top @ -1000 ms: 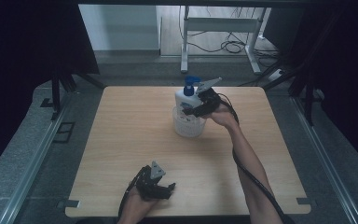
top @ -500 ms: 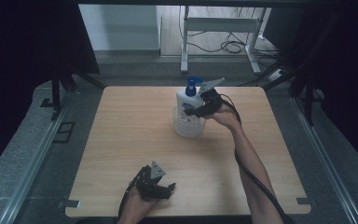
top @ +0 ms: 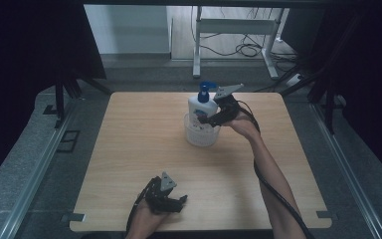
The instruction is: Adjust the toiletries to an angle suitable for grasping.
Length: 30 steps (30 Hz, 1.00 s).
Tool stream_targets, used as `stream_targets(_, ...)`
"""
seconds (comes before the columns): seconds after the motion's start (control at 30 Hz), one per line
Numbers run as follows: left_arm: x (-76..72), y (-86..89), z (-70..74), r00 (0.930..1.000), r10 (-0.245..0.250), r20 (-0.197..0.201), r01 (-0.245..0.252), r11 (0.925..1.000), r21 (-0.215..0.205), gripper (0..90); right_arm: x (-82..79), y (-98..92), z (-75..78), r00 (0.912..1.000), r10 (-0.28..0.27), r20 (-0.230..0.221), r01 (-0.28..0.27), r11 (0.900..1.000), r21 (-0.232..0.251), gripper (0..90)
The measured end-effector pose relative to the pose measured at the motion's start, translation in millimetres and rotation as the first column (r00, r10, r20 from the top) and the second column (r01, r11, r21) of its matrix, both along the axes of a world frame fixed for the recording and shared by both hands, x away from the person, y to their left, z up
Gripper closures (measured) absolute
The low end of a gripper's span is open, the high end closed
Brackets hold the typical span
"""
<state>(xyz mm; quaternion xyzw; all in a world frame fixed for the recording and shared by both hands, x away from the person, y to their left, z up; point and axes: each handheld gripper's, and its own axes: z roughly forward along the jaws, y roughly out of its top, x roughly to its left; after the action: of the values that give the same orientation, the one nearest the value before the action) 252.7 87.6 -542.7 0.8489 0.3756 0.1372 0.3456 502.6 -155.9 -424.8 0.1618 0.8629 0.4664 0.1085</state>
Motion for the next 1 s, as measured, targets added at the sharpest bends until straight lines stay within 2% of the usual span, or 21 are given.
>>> stream_targets(0.13, 0.0, 0.0, 0.0, 1.0000, 0.000, 0.000, 0.000, 1.0000, 0.000, 14.4, -3.3, 0.9, 0.4, 1.0000, 0.010, -0.001, -0.010, 1.000, -0.010, 6.4)
stream_targets(0.27, 0.0, 0.0, 0.0, 1.0000, 0.000, 0.000, 0.000, 1.0000, 0.000, 14.4, -5.9, 2.1, 2.0, 1.0000, -0.003, 0.001, 0.003, 1.000, -0.012, 0.0)
stream_targets(0.43, 0.0, 0.0, 0.0, 1.0000, 0.000, 0.000, 0.000, 1.0000, 0.000, 14.4, -8.4, 1.4, 5.9, 0.9998, -0.016, 0.010, 0.016, 1.000, -0.008, 0.0)
stream_targets(0.77, 0.1, -0.1, -0.2, 1.0000, 0.000, 0.001, 0.000, 1.0000, -0.002, 14.4, -17.5, -3.1, 14.0, 0.9994, -0.024, 0.024, 0.025, 0.999, -0.038, 0.0)
stream_targets(1.0, 0.1, -0.1, -0.2, 1.0000, 0.000, 0.001, 0.000, 1.0000, -0.002, 14.4, -21.4, -7.0, 19.6, 0.9986, -0.038, 0.036, 0.039, 0.999, -0.034, 0.0)
